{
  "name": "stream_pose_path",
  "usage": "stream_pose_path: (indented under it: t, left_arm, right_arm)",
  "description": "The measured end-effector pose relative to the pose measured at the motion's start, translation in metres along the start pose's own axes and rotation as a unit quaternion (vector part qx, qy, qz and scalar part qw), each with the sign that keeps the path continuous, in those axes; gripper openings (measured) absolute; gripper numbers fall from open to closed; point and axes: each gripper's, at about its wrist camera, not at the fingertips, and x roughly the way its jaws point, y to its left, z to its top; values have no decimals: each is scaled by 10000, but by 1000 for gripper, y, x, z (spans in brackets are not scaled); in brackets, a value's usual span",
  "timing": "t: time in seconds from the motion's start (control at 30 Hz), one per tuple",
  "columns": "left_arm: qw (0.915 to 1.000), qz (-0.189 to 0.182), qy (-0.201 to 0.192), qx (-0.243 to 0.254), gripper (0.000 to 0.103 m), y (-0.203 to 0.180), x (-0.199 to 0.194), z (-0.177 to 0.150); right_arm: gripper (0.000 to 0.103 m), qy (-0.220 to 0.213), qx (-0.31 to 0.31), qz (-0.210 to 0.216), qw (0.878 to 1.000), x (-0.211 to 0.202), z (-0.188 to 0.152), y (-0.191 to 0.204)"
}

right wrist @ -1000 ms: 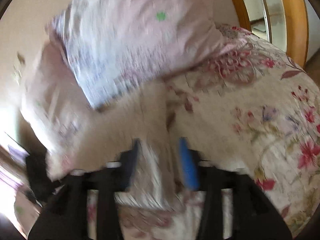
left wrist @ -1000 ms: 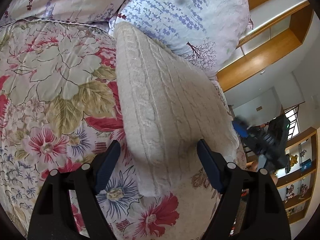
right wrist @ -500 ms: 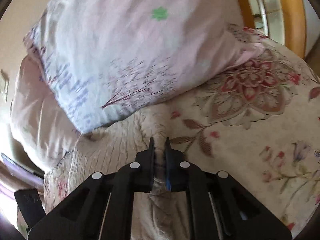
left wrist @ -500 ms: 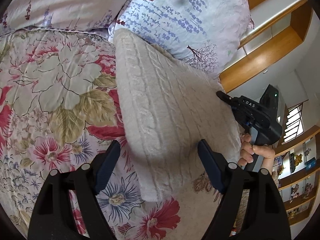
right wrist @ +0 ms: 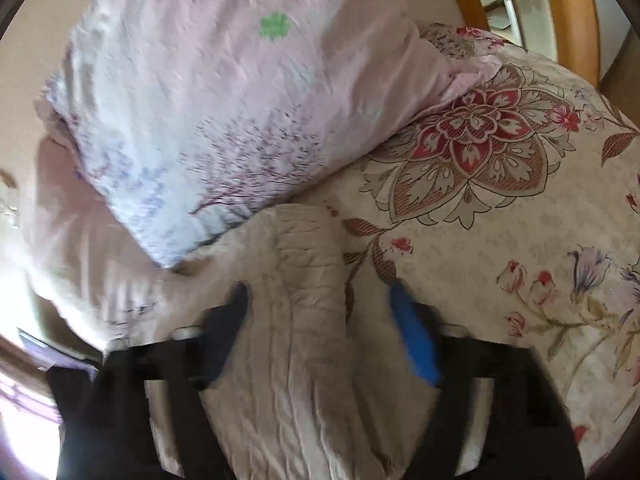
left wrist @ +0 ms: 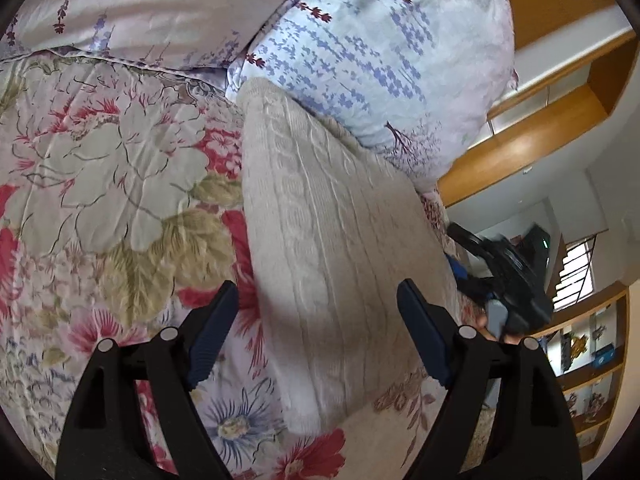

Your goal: Fold small clothes

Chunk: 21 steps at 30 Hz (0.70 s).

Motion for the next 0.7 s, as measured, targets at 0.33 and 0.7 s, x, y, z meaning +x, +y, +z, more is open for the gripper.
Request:
stream_pose_path:
  t: [0.33, 0.7]
  left_arm:
    - [9991, -187, 214, -324, 81, 8, 21, 11]
    - [9983, -324, 168, -461, 65, 6, 34, 20]
  right_arm:
    - [76, 849, 154, 576, 9946, 14, -16, -21]
    - [44, 1203, 18, 1231, 9851, 28, -29, -11]
